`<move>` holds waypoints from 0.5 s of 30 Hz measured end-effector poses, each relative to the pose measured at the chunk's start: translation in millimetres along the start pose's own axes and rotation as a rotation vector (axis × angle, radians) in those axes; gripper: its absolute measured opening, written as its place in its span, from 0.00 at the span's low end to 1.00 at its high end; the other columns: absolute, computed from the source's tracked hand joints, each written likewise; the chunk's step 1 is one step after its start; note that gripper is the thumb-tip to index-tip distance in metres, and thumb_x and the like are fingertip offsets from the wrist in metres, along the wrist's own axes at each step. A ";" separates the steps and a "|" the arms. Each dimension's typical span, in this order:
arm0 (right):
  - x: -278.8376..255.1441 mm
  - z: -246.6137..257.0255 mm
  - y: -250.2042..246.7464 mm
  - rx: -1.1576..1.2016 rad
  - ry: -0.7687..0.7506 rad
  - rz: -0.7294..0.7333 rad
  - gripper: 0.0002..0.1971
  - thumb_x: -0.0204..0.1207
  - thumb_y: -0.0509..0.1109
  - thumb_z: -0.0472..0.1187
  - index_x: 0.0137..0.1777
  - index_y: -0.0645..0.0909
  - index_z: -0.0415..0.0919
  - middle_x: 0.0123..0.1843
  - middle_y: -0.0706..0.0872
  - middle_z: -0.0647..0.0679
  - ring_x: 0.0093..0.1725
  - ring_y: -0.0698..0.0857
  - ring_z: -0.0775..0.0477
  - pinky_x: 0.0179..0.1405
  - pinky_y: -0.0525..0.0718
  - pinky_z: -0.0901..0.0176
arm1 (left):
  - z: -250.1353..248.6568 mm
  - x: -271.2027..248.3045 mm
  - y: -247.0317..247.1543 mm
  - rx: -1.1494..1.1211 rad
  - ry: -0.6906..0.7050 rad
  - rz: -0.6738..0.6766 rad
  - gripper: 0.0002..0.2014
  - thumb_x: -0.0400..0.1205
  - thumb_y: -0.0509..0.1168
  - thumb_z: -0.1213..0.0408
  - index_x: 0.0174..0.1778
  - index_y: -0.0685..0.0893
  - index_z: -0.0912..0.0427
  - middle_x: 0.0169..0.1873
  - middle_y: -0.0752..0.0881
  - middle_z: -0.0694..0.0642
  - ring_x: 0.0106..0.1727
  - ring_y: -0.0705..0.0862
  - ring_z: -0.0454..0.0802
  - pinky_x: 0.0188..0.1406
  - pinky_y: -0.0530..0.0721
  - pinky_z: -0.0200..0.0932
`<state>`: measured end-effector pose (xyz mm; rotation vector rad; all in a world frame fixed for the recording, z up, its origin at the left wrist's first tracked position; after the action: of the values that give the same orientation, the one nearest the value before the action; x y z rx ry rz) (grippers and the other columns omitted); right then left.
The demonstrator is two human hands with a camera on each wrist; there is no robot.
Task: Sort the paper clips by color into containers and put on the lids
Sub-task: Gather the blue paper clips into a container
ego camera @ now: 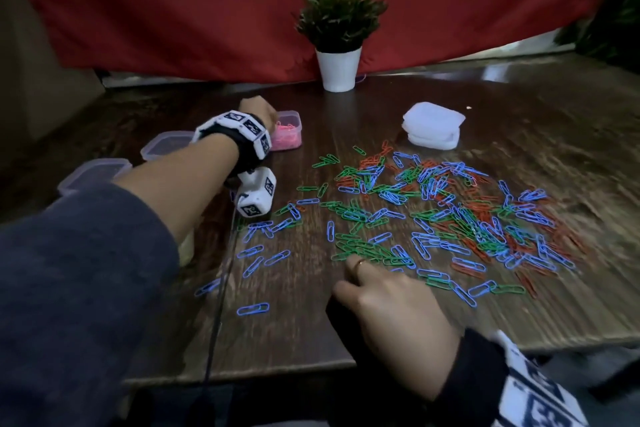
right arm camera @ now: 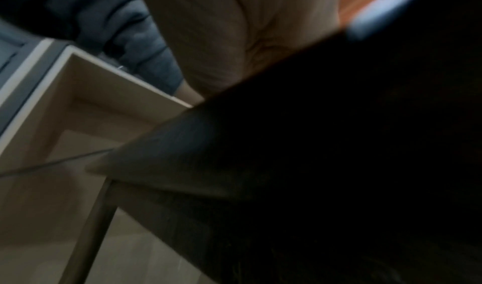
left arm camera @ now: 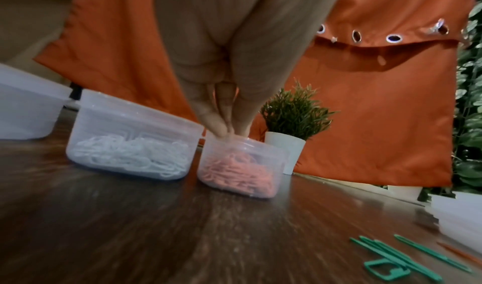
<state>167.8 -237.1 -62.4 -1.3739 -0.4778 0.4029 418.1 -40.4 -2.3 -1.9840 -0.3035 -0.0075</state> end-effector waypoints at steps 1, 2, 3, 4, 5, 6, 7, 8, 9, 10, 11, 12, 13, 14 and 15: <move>4.0 -1.2 -2.0 -0.013 0.001 -0.071 0.17 0.43 0.85 0.48 0.26 0.78 0.48 0.33 0.83 0.51 0.20 0.80 0.51 0.19 0.52 0.66 | 0.1 0.7 0.2 0.004 0.019 0.007 0.12 0.80 0.64 0.69 0.58 0.86 0.65 0.57 0.86 0.61 0.59 0.83 0.56 0.59 0.77 0.39; 7.7 -2.4 -4.7 -0.021 0.014 -0.118 0.15 0.47 0.83 0.45 0.26 0.77 0.47 0.32 0.82 0.50 0.19 0.80 0.51 0.19 0.52 0.65 | -1.3 -0.7 -0.7 -0.001 0.054 0.010 0.11 0.79 0.66 0.68 0.56 0.87 0.65 0.54 0.87 0.61 0.55 0.83 0.53 0.52 0.75 0.35; 10.0 -1.5 -7.0 -0.055 -0.032 -0.195 0.11 0.51 0.78 0.42 0.27 0.77 0.46 0.32 0.82 0.49 0.19 0.79 0.51 0.19 0.52 0.65 | -2.3 -2.8 -1.0 0.006 0.082 0.026 0.10 0.78 0.69 0.68 0.54 0.88 0.65 0.50 0.87 0.62 0.50 0.83 0.51 0.46 0.74 0.34; 10.7 -0.8 -9.6 -0.088 -0.047 -0.246 0.06 0.54 0.73 0.40 0.27 0.77 0.45 0.32 0.82 0.48 0.19 0.79 0.51 0.18 0.51 0.65 | -3.0 -4.6 -1.3 0.021 0.122 0.043 0.09 0.76 0.70 0.70 0.51 0.88 0.65 0.47 0.87 0.62 0.48 0.84 0.52 0.41 0.74 0.34; 10.7 -0.6 -6.2 -0.084 -0.045 -0.248 0.04 0.54 0.71 0.38 0.28 0.77 0.44 0.33 0.82 0.47 0.19 0.79 0.51 0.17 0.49 0.64 | -3.3 -7.4 -0.4 0.045 0.159 0.068 0.09 0.74 0.71 0.72 0.50 0.88 0.65 0.45 0.87 0.62 0.49 0.85 0.55 0.41 0.76 0.35; 10.3 1.2 -3.6 -0.076 -0.031 -0.201 0.07 0.53 0.73 0.37 0.29 0.77 0.44 0.34 0.83 0.46 0.19 0.79 0.50 0.17 0.47 0.63 | -3.6 -8.6 1.3 0.081 0.185 0.087 0.09 0.73 0.70 0.75 0.47 0.89 0.65 0.44 0.88 0.62 0.51 0.86 0.57 0.44 0.79 0.37; 8.9 0.0 -6.2 -0.080 -0.013 -0.184 0.11 0.52 0.77 0.36 0.32 0.77 0.43 0.37 0.83 0.45 0.19 0.79 0.49 0.16 0.44 0.62 | -5.3 -11.9 2.0 0.108 0.204 0.096 0.09 0.72 0.69 0.78 0.44 0.88 0.64 0.44 0.88 0.63 0.51 0.86 0.59 0.50 0.82 0.42; 8.8 -3.4 -11.8 -0.069 0.015 -0.170 0.14 0.55 0.79 0.38 0.36 0.76 0.43 0.42 0.83 0.44 0.22 0.80 0.46 0.16 0.46 0.60 | -7.0 -13.7 2.4 0.128 0.230 0.098 0.09 0.72 0.67 0.79 0.40 0.87 0.61 0.44 0.88 0.63 0.50 0.86 0.60 0.53 0.84 0.47; 10.8 -9.7 -17.9 -0.026 0.056 -0.152 0.13 0.63 0.76 0.39 0.42 0.74 0.43 0.49 0.80 0.44 0.28 0.82 0.43 0.15 0.54 0.58 | -8.6 -16.3 2.1 0.143 0.247 0.101 0.11 0.72 0.65 0.79 0.37 0.86 0.58 0.43 0.88 0.62 0.49 0.87 0.61 0.54 0.84 0.50; 13.9 -15.7 -23.3 0.073 0.080 -0.097 0.09 0.73 0.68 0.39 0.45 0.69 0.45 0.53 0.77 0.44 0.36 0.82 0.40 0.21 0.66 0.52 | -8.9 -18.3 2.1 0.153 0.252 0.106 0.11 0.72 0.65 0.78 0.36 0.85 0.56 0.42 0.88 0.61 0.49 0.87 0.61 0.54 0.84 0.51; 16.3 -21.5 -26.6 0.267 0.078 -0.058 0.06 0.79 0.61 0.39 0.46 0.66 0.46 0.51 0.76 0.45 0.39 0.81 0.40 0.31 0.73 0.47 | -9.4 -20.8 2.2 0.158 0.258 0.113 0.11 0.72 0.65 0.78 0.37 0.85 0.56 0.42 0.88 0.60 0.49 0.86 0.59 0.55 0.84 0.50; 18.4 -27.7 -31.2 0.486 0.085 -0.067 0.06 0.82 0.57 0.38 0.44 0.64 0.46 0.47 0.78 0.46 0.38 0.79 0.44 0.37 0.76 0.47 | -9.7 -23.1 2.5 0.164 0.263 0.122 0.10 0.73 0.66 0.77 0.40 0.87 0.58 0.43 0.88 0.59 0.50 0.86 0.57 0.54 0.83 0.46; 20.9 -34.7 -35.4 0.674 0.121 -0.085 0.09 0.83 0.56 0.36 0.41 0.65 0.46 0.41 0.81 0.46 0.32 0.78 0.48 0.34 0.78 0.51 | -10.6 -25.6 2.8 0.169 0.278 0.129 0.09 0.73 0.67 0.77 0.43 0.88 0.60 0.43 0.88 0.58 0.50 0.86 0.56 0.53 0.81 0.43; 23.3 -40.9 -37.3 0.850 0.172 -0.073 0.10 0.83 0.56 0.34 0.40 0.65 0.45 0.36 0.82 0.46 0.27 0.75 0.53 0.26 0.77 0.60 | -11.1 -27.7 3.4 0.164 0.292 0.140 0.09 0.73 0.68 0.76 0.46 0.88 0.61 0.43 0.88 0.58 0.50 0.86 0.54 0.50 0.79 0.40; 25.2 -45.3 -35.2 1.024 0.219 -0.042 0.11 0.84 0.55 0.33 0.40 0.66 0.44 0.33 0.81 0.46 0.24 0.73 0.55 0.19 0.72 0.66 | -12.6 -32.0 3.8 0.151 0.308 0.153 0.10 0.73 0.68 0.77 0.46 0.88 0.63 0.44 0.88 0.59 0.49 0.86 0.51 0.47 0.78 0.37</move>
<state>213.5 -266.6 -31.2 -0.4023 -0.0706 0.3742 389.6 -59.8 -4.9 -1.8185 0.0464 -0.1859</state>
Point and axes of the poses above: each hand's wrist, its own x-axis towards the middle knuckle, its own y-axis out of the palm, z = x × y, the point moved 6 cm from there along x, towards the middle knuckle
